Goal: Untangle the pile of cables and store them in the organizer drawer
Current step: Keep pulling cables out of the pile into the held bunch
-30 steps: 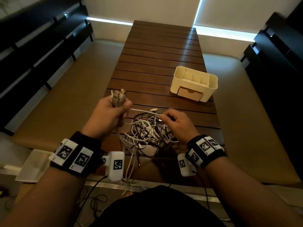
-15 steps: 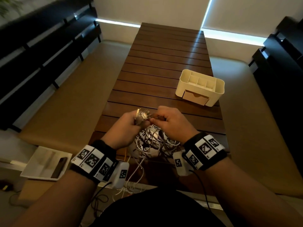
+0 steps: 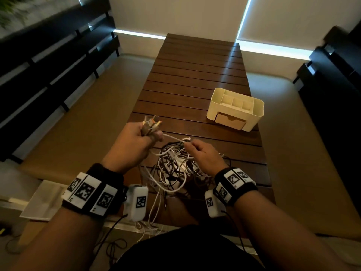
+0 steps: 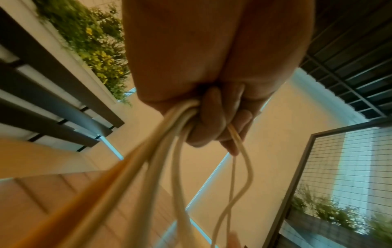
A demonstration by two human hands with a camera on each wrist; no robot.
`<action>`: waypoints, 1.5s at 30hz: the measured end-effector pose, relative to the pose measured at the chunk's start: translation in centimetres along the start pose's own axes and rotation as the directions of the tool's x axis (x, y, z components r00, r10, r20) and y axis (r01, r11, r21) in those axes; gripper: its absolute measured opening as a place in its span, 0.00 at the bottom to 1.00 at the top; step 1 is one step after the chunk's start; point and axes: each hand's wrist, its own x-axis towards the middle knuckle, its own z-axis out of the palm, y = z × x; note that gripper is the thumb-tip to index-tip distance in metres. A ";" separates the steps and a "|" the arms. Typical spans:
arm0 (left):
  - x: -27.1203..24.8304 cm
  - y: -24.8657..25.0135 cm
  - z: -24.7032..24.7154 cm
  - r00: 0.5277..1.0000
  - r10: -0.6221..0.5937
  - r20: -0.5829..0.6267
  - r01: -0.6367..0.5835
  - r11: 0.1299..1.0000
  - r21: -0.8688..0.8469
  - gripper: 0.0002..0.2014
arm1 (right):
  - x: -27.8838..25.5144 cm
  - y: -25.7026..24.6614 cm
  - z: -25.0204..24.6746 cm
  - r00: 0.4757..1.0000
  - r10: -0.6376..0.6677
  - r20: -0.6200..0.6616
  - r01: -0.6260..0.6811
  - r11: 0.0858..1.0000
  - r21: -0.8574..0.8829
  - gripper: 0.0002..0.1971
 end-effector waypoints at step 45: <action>-0.4 -0.7 0.5 0.982 -0.036 -0.186 0.055 0.993 0.101 0.07 | -0.4 -3.5 -0.7 0.956 -0.291 0.026 0.289 0.932 -0.218 0.06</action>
